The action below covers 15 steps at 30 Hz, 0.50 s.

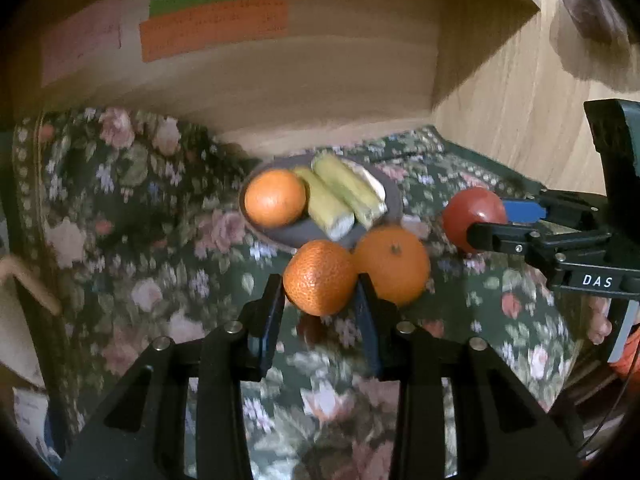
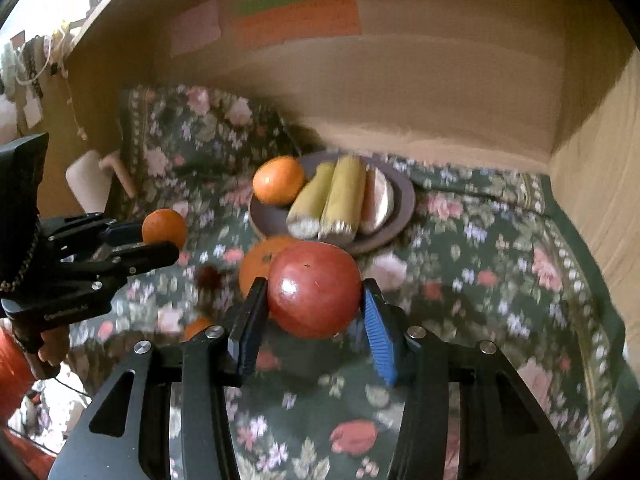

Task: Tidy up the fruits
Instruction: 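Grasp the small tangerine with the left tool while the right tool grasps the red tomato, lift toward plate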

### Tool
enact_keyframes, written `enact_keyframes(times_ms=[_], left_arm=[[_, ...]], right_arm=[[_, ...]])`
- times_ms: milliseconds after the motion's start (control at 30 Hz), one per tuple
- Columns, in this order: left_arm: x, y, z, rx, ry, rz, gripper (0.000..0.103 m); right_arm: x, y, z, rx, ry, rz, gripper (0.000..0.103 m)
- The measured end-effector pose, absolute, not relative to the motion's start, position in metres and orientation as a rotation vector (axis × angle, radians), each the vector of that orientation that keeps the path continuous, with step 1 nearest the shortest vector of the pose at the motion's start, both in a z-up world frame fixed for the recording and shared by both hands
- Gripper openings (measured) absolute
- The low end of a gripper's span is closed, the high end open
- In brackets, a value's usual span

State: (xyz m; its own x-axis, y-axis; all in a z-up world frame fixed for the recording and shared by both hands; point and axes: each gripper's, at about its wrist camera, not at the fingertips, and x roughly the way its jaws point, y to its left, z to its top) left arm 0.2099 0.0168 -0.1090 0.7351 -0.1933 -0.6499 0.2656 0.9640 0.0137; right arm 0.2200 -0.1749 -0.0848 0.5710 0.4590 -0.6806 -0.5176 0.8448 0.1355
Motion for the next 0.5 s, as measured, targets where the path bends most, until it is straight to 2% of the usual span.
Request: enact_keyframes(times_ms=[233,500], left_arm=[[0.248,0.017,-0.106,0.080,0.713,-0.264,0.036],[0.292,0.027,-0.129,0.013,0.818,-0.277,0.036]], right_arm=[[0.248,-0.171,-0.073,-0.094,0.743,0.557,0.043],[0.291,-0.170,-0.085,-0.099,0.776,0.522,0.043]])
